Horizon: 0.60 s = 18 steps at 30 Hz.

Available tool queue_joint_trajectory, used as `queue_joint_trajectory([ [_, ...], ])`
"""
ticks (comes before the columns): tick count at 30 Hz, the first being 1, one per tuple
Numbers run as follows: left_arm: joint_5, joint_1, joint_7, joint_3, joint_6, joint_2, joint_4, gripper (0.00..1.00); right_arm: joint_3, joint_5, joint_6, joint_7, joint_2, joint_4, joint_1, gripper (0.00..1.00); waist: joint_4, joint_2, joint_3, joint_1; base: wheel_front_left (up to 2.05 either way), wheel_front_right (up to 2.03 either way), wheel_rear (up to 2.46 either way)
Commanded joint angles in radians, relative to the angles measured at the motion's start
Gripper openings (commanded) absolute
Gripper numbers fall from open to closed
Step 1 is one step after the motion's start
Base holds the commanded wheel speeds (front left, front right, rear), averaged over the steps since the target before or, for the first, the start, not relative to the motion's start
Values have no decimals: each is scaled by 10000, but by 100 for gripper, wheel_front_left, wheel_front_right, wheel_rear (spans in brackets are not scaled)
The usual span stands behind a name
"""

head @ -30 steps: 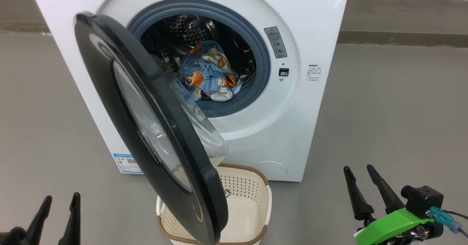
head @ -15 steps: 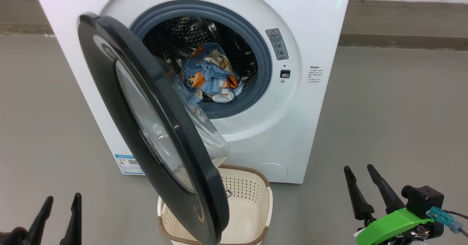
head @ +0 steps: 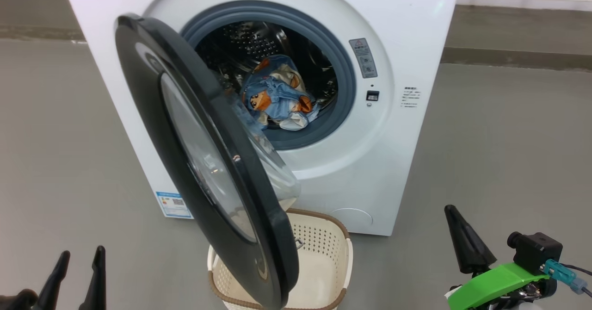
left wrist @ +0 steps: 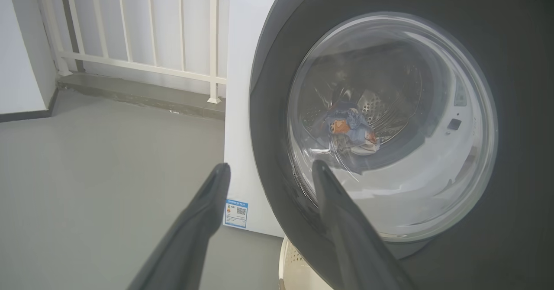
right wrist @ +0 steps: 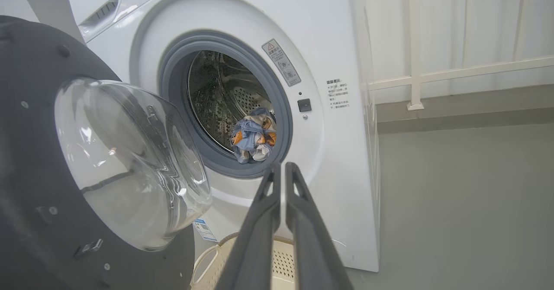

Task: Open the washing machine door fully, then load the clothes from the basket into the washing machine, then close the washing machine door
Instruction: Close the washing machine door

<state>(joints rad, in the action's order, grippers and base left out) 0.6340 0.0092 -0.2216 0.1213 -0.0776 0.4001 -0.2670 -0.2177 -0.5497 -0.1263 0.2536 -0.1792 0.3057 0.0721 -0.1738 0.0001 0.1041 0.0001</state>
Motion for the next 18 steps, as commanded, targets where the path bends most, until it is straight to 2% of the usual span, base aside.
queue_joint_trajectory([
  [1,59,-180,-114,-374,78,225,139,100,-258,-130,-44,82,-131,-393,90,0,-170,-1,4,-1,0,0,0],
  [12,274,-104,-27,-433,109,243,345,100,-715,-767,-44,82,163,-1694,458,0,-961,-1,-9,-1,0,0,0],
  [18,346,-52,38,-473,189,296,471,100,-1336,-1176,-44,82,315,-3230,686,0,-1341,-1,-24,-1,0,0,0],
])
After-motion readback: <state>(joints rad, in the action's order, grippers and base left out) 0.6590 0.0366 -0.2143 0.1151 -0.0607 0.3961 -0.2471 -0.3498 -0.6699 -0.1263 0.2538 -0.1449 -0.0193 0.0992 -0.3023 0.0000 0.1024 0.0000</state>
